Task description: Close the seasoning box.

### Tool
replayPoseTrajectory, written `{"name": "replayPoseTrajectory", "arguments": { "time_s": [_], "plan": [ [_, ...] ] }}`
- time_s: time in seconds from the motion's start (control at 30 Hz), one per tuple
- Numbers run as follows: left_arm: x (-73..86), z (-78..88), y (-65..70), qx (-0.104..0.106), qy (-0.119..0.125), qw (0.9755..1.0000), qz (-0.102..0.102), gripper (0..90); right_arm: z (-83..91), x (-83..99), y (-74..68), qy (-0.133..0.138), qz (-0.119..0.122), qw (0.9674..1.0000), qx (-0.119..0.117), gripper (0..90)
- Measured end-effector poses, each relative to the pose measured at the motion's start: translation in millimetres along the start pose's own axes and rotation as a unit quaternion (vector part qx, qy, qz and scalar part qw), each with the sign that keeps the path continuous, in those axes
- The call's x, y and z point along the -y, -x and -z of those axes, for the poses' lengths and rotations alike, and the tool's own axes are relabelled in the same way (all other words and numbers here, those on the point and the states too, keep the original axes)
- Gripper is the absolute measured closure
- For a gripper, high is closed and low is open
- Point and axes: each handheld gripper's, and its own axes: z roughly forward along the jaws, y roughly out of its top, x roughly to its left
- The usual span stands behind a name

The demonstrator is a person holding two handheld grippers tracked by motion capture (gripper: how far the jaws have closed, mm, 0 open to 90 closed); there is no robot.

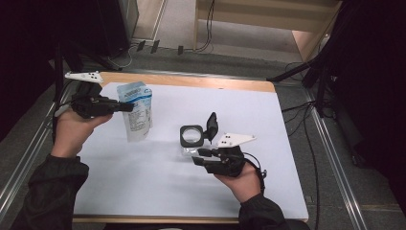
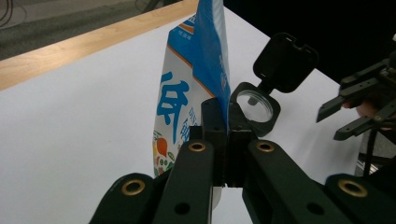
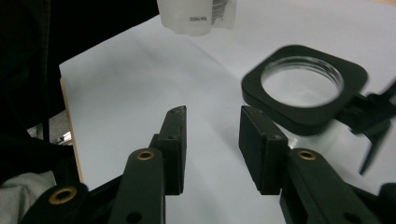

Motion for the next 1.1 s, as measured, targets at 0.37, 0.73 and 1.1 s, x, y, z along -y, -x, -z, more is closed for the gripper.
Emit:
{"name": "replayPoseTrajectory", "arguments": {
  "time_s": [0.37,0.73,1.1],
  "plan": [
    [6.9,15.4,15.4,0.004,0.003,1.0000,0.004,90.0,-45.7,-14.6,-12.5,-0.019,0.026,0.9993,-0.018,61.3],
    [12.5,25.7,25.8,0.002,0.009,0.9999,0.007,90.0,-77.7,-33.3,-12.9,-0.021,0.021,0.9983,-0.049,58.2],
    [10.9,29.6,36.2,0.012,0.011,0.9998,0.007,90.0,-115.3,-38.3,-21.9,-0.033,0.047,0.9978,-0.034,57.0]
  ]
}}
